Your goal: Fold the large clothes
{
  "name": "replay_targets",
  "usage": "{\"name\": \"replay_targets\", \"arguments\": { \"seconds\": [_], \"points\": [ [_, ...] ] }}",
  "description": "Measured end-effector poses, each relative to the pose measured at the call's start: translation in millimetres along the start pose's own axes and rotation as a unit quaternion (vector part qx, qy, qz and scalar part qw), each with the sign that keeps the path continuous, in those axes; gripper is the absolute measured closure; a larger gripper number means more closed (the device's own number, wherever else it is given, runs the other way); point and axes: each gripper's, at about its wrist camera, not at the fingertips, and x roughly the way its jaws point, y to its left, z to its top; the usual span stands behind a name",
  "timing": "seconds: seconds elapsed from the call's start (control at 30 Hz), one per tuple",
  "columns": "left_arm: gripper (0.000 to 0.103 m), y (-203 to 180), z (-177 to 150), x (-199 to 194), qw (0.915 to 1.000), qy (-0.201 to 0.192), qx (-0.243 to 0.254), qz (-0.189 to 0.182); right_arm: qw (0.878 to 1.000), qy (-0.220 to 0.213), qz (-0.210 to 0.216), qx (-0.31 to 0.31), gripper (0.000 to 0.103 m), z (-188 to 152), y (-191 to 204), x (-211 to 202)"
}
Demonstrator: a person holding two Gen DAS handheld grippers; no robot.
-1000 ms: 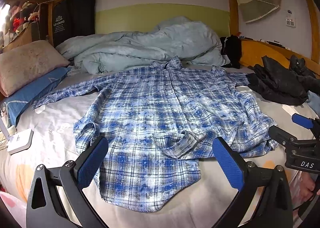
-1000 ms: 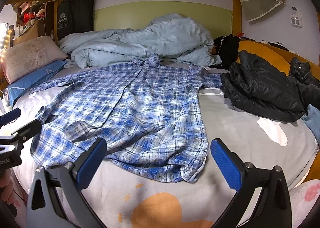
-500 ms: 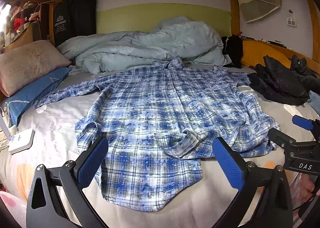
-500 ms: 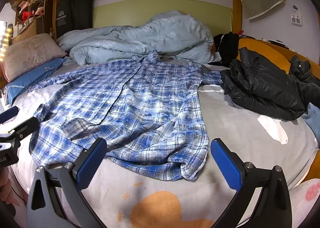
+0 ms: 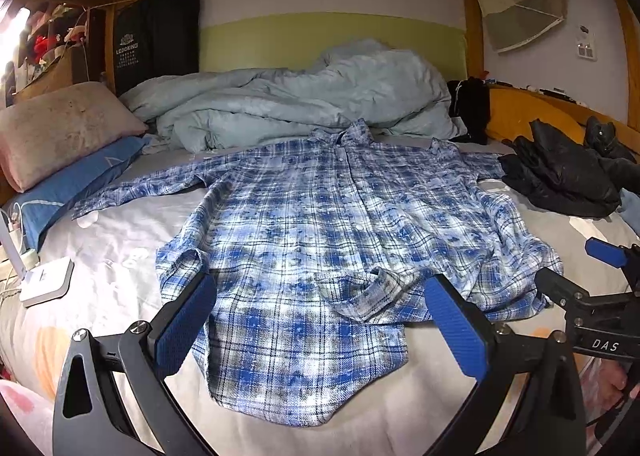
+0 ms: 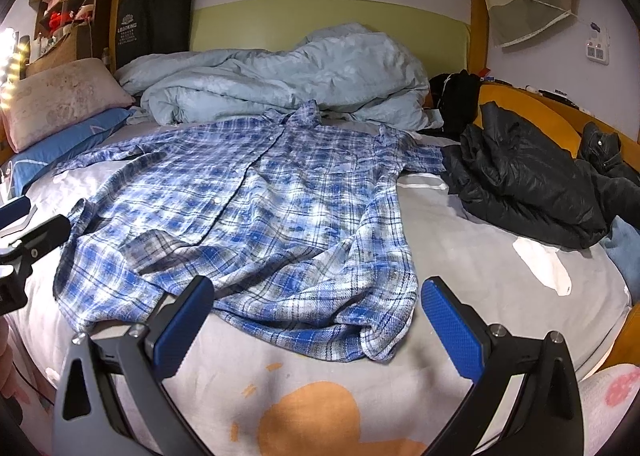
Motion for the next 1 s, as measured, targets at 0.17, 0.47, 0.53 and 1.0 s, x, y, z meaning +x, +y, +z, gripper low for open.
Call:
{"name": "replay_targets", "arguments": {
  "seconds": [0.17,0.47,0.53,1.0],
  "points": [
    [0.000,-0.1,0.5,0.2,1.0000,0.000,-0.001,-0.001,1.000,0.002,-0.001,-0.002,0.000,-0.1,0.2,0.3],
    [0.000,-0.2,0.8,0.3,1.0000,0.002,-0.001,-0.002,1.000,0.004,0.000,-0.002,0.000,0.1,0.9,2.7],
    [0.000,-0.9,0.9,0.5,1.0000,0.002,-0.001,-0.003,1.000,0.005,0.001,-0.001,0.000,0.3,0.6,2.9],
    [0.000,-2.0,0.3,1.5,1.0000,0.006,-0.004,-0.006,1.000,0.005,0.000,0.001,0.000,-0.4,0.6,3.8]
  ]
}}
